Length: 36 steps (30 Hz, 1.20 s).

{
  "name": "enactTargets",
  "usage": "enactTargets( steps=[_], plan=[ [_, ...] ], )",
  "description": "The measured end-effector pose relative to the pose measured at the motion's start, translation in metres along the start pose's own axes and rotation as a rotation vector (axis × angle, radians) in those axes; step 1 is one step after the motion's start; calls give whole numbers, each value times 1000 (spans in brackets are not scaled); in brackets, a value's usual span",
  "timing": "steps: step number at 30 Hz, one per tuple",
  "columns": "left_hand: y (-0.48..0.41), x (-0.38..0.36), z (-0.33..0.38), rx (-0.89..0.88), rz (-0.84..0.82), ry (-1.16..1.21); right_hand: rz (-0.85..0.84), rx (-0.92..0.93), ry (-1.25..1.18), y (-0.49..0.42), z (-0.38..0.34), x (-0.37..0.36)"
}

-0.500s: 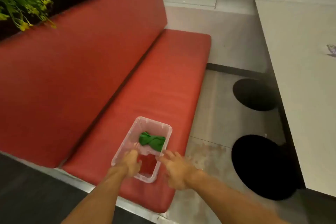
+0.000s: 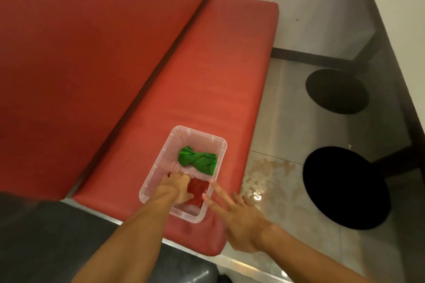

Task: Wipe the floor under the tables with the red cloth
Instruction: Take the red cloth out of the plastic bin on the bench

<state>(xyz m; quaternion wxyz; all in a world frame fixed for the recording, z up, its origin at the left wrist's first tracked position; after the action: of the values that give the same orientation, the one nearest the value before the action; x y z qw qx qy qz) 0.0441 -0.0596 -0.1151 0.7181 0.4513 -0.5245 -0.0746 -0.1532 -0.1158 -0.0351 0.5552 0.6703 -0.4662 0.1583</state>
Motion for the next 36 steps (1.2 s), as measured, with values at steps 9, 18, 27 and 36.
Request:
enactTargets(
  steps=[9,18,27,36],
  plan=[
    [-8,-2,0,101,-84,-84,28,19,-23,-4,3,-2],
    [5,-5,-1,47,-137,-183,-10,-20,-14,-2,-3,5],
    [45,47,1,9,125,98,113,-15,-411,0,-1,25],
    [136,115,58,-366,292,1164,241,-231,-1693,67,5,76]
  ],
)
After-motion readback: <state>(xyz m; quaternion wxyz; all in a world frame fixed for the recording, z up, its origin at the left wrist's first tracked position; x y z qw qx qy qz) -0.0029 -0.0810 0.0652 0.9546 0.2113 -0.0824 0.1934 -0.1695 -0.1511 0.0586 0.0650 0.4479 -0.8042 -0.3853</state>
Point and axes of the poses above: each hand's wrist, its own y-axis away from the middle knuckle, its own x-axis out of the back of the hand, z = x × y, the point moved 4 cm from there along -y, towards the middle knuckle, and after that the axes turned 6 degrees about -z, right-handed, at the moved point
